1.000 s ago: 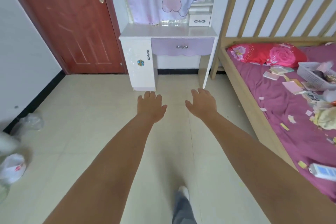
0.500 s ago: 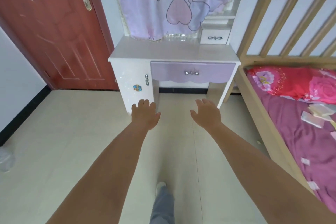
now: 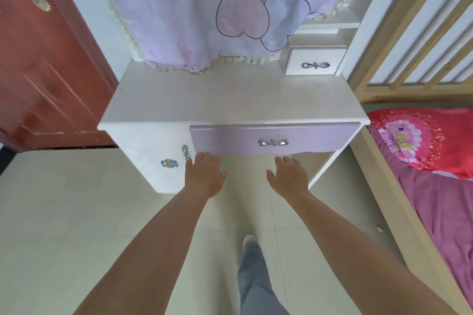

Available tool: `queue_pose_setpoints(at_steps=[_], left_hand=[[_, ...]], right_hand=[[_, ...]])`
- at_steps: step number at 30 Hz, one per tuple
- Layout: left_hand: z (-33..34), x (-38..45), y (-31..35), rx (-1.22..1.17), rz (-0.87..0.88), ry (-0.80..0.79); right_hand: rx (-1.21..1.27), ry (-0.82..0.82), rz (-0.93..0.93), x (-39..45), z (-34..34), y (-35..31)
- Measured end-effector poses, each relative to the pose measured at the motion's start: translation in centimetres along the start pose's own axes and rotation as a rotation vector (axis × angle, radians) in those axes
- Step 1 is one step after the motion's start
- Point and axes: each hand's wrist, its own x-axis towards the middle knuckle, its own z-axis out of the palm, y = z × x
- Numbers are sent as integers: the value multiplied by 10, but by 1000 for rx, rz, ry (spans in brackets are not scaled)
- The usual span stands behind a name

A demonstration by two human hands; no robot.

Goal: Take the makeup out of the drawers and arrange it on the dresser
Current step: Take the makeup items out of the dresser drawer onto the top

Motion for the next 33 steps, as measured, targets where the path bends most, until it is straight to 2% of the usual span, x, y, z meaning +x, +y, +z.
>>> queue_pose_setpoints(at_steps=[3, 5, 8, 11, 14, 15, 19, 23, 27, 33], left_hand=[[5, 68, -1, -3, 8, -9], [8, 109, -2, -4, 14, -1], [19, 160, -1, -33, 26, 0], [42, 199, -2, -89, 111, 166], [69, 224, -8, -75, 183, 252], [79, 230, -11, -77, 213, 335], [100, 246, -19, -99, 263, 562], [109, 256, -26, -97, 334, 662], [112, 253, -28, -124, 391, 678], [107, 232, -24, -142, 459, 543]], right_hand=[[3, -37, 24, 67, 19, 3], [-23, 80, 0, 108, 34, 4], [7, 76, 28, 157, 58, 3], [7, 24, 25, 191, 89, 3], [-53, 9, -1, 210, 118, 6], [-69, 11, -11, 213, 126, 7], [-159, 163, 17, 226, 139, 8], [-208, 226, 5, 233, 142, 12], [-230, 265, 19, 229, 142, 14], [-253, 313, 34, 202, 145, 15]])
